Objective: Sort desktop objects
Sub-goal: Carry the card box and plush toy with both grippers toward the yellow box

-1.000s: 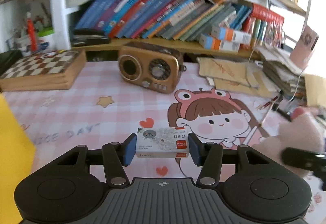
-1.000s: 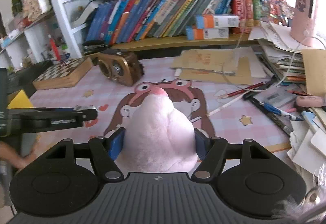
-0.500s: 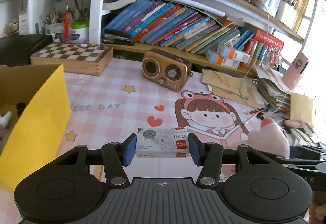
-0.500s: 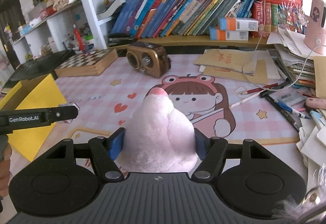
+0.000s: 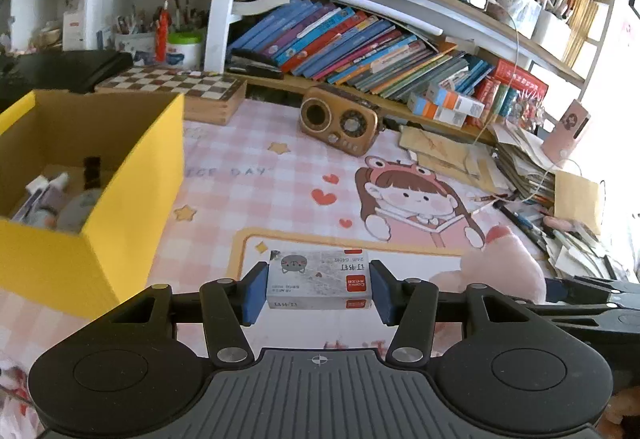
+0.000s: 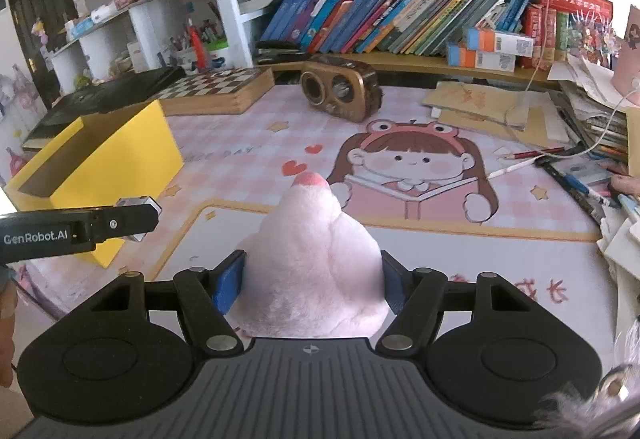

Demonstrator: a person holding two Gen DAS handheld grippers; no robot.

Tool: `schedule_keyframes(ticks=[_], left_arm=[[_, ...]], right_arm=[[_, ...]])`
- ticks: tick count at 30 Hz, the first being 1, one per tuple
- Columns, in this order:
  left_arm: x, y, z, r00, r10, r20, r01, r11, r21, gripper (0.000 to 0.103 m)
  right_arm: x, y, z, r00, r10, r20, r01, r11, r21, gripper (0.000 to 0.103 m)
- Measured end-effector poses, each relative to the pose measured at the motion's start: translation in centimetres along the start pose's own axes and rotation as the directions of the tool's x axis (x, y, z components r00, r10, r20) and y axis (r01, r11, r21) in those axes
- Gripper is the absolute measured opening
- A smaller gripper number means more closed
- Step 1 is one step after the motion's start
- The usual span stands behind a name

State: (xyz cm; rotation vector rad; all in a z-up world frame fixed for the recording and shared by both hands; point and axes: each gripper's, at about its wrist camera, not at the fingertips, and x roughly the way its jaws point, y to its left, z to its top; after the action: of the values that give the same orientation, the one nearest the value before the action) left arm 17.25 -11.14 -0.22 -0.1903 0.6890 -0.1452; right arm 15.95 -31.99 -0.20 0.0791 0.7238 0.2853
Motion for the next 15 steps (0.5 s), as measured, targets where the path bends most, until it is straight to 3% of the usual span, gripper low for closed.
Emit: schedule_keyframes(ticks=[15], left_arm=[[-5.0,4.8,-2.5,0.999,-0.037,0.020,0.037,0.999,-0.014,0.052]], right_arm=[[-2.3,6.6,-2.0,1.000,-0.014,-0.004,0.014,1.000,-0.012,0.066]])
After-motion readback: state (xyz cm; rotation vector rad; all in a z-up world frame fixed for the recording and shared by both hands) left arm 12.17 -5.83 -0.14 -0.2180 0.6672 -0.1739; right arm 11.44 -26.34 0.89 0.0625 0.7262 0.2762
